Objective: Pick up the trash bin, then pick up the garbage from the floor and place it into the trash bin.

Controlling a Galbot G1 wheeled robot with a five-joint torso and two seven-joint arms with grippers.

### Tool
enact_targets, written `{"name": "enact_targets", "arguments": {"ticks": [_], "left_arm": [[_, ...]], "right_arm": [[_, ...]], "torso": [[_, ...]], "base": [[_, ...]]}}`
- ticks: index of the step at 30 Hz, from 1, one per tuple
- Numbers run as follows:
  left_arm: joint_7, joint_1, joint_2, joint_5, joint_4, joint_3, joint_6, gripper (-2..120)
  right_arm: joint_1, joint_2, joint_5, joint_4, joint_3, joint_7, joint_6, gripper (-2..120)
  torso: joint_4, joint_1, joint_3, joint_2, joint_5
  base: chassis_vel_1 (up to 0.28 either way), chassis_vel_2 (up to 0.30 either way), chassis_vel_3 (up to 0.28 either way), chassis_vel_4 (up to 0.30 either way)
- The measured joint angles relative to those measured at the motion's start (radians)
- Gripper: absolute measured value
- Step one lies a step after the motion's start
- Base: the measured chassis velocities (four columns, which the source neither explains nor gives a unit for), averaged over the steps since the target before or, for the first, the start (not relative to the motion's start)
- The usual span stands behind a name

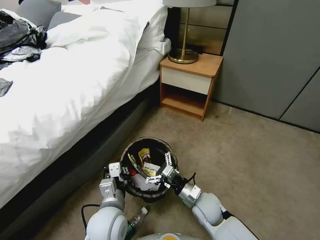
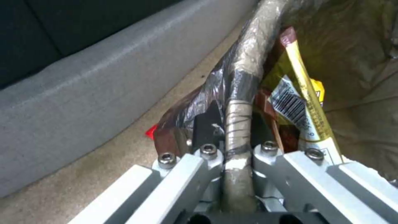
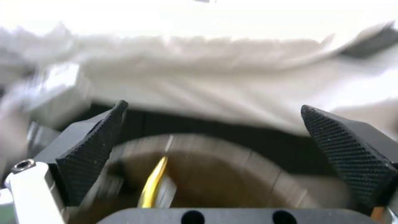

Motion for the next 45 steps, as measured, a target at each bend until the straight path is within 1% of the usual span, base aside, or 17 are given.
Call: {"name": "enact_targets", "arguments": {"ticks": [2,3,4,5,6,7,8,9,10,11,12,14,15,18,28,40,45], "left_arm": [[-0.001,-0.001,0.000,0.000,0.007,-0.005,0.000,0],[-0.001,-0.001,0.000,0.000,0.007,-0.005,0.000,0],[-0.001,-0.001,0.001,0.000,0.010,-0.006,0.000,0],[-0.001,-0.002,0.000,0.000,0.014,-0.008,-0.001,0],[-0.001,-0.002,0.000,0.000,0.014,-0.008,-0.001,0],[-0.001,-0.002,0.000,0.001,0.016,-0.012,-0.002,0],[-0.001,-0.002,0.000,0.000,0.016,-0.016,-0.003,0],[-0.001,-0.002,0.000,0.000,0.016,-0.016,-0.003,0],[-0.001,-0.001,-0.001,-0.001,0.015,-0.018,-0.003,0],[0.000,0.000,0.000,-0.003,0.015,-0.024,-0.004,0],[0.000,0.000,0.000,-0.003,0.015,-0.024,-0.004,0],[0.000,0.003,0.002,-0.006,0.014,-0.032,-0.006,0],[0.000,0.005,0.003,-0.006,0.014,-0.033,-0.008,0],[0.000,0.006,0.003,-0.010,0.010,-0.035,-0.008,0],[-0.002,0.012,0.000,-0.025,0.002,-0.039,-0.008,0],[-0.002,0.029,0.004,-0.027,-0.016,-0.035,-0.006,0],[-0.002,0.044,0.011,-0.047,-0.027,-0.032,0.003,0]], "right_arm": [[-0.007,0.004,-0.011,0.076,0.018,0.040,-0.008,100],[-0.007,0.004,-0.011,0.076,0.018,0.040,-0.008,100],[-0.012,0.008,-0.015,0.114,0.028,0.063,-0.012,100],[-0.026,0.018,-0.025,0.183,0.050,0.100,-0.015,100],[-0.026,0.018,-0.025,0.183,0.050,0.100,-0.015,100],[-0.049,0.026,-0.036,0.255,0.078,0.153,-0.017,100],[-0.065,0.029,-0.040,0.284,0.093,0.186,-0.018,100],[-0.065,0.029,-0.040,0.284,0.093,0.186,-0.018,100],[-0.080,0.032,-0.041,0.299,0.109,0.208,-0.014,100],[-0.112,0.038,-0.041,0.310,0.142,0.231,-0.003,100],[-0.112,0.038,-0.041,0.310,0.142,0.231,-0.003,100],[-0.156,0.041,-0.041,0.310,0.187,0.253,0.018,100],[-0.190,0.042,-0.040,0.301,0.215,0.274,0.034,100],[-0.236,0.042,-0.033,0.280,0.245,0.290,0.057,100],[-0.274,0.046,-0.042,0.188,0.275,0.306,0.127,100],[-0.223,0.043,-0.036,0.171,0.271,0.312,0.109,100],[-0.209,0.040,-0.035,0.171,0.270,0.314,0.100,100]], "torso": [[0.0000,0.000,0.000,0.000,0.0000],[0.0000,0.000,0.000,0.000,0.0000],[0.0001,0.000,0.000,0.000,0.0000],[0.0000,0.000,0.000,0.000,0.0000],[0.0000,0.000,0.000,0.000,0.0000],[0.0000,0.000,0.000,0.000,-0.0001],[0.0000,0.000,0.000,0.000,0.0000],[0.0000,0.000,0.000,0.000,0.0000],[0.0000,0.000,0.000,0.000,0.0000],[-0.0001,0.000,0.000,0.000,0.0000],[-0.0001,0.000,0.000,0.000,0.0000],[-0.0003,0.000,0.000,0.000,0.0001],[-0.0001,0.000,0.000,0.000,0.0002],[-0.0002,0.000,0.000,0.000,0.0001],[0.0000,0.000,0.000,0.000,0.0001],[0.0000,0.000,0.000,0.000,0.0000],[0.0000,0.000,0.000,0.000,-0.0001]], "base": [[0.000,0.000,0.000,0.000],[0.000,0.000,0.000,0.000],[0.000,0.000,0.000,0.000],[0.000,0.000,0.000,0.000],[0.000,0.000,0.000,0.000],[0.000,0.000,0.000,0.000],[0.000,0.000,0.000,0.000],[0.000,0.000,0.000,0.000],[0.000,0.000,0.000,0.000],[0.000,0.000,0.000,0.000],[0.000,0.000,0.000,0.000],[0.000,0.000,0.000,0.000],[0.000,0.000,0.000,0.000],[0.000,0.000,0.000,0.000],[0.000,0.000,0.000,0.000],[0.024,0.021,0.018,0.022],[0.079,0.073,0.089,0.073]]}}
